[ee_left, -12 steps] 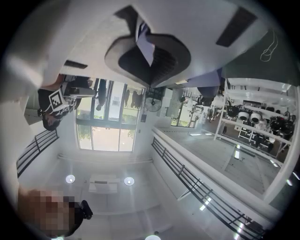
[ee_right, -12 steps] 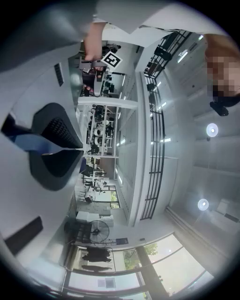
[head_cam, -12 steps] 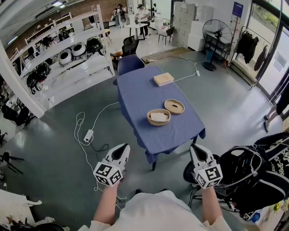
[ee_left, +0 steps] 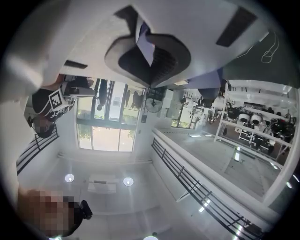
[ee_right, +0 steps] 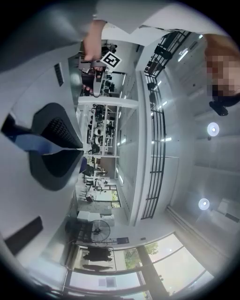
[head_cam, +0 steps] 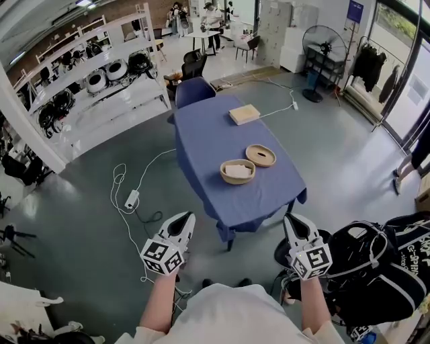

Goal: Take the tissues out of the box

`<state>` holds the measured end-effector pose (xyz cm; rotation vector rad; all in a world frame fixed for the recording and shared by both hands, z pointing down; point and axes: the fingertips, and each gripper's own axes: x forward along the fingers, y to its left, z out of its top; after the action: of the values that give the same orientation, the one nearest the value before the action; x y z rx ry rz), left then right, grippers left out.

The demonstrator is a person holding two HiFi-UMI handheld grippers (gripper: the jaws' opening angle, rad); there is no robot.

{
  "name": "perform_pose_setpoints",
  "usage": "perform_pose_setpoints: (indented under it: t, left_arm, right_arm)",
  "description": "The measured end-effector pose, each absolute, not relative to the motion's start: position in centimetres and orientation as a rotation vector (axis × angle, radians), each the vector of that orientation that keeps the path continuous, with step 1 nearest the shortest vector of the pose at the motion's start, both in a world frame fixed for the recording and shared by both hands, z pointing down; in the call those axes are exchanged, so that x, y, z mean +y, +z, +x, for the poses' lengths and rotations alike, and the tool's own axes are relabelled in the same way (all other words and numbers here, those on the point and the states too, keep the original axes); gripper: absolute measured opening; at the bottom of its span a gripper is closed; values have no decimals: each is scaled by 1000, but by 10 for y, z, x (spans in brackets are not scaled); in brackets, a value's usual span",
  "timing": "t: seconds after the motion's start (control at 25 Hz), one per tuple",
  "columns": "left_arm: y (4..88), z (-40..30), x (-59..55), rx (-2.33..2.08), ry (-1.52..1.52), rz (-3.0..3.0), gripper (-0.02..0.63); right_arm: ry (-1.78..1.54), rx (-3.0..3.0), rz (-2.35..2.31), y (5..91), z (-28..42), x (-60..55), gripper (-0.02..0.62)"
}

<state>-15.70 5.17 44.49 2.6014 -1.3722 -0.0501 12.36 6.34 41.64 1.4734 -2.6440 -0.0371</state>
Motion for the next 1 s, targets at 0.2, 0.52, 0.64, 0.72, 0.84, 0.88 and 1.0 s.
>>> perform_pose_setpoints:
  t: [0.2, 0.52, 0.64, 0.72, 0.84, 0.88, 1.0]
  left_arm:
    - [447, -159, 53, -1366, -42, 2606, 7]
    - [448, -157, 50, -1381, -4, 2631, 9]
    - [452, -162, 51, -1371, -12, 2627, 41]
    - [454, -168, 52, -1362, -15, 2626, 44]
    - [457, -176, 52, -1343, -19, 2633, 65]
    - [458, -179, 51, -1337, -21, 2636, 67]
    - [463, -190, 49, -1320, -21, 2641, 69]
  right_arm:
    - [-35, -2637, 1474, 419, 120, 65, 38]
    - [14, -2608, 1542, 422, 128, 59, 38]
    - [19, -2602, 1551, 426, 124, 61, 38]
    - [17, -2598, 1554, 428, 117, 63, 38]
    - [19, -2590, 1568, 431, 109, 64, 38]
    - [20, -2585, 1575, 432, 106, 64, 38]
    - [24, -2570, 1597, 437, 96, 65, 38]
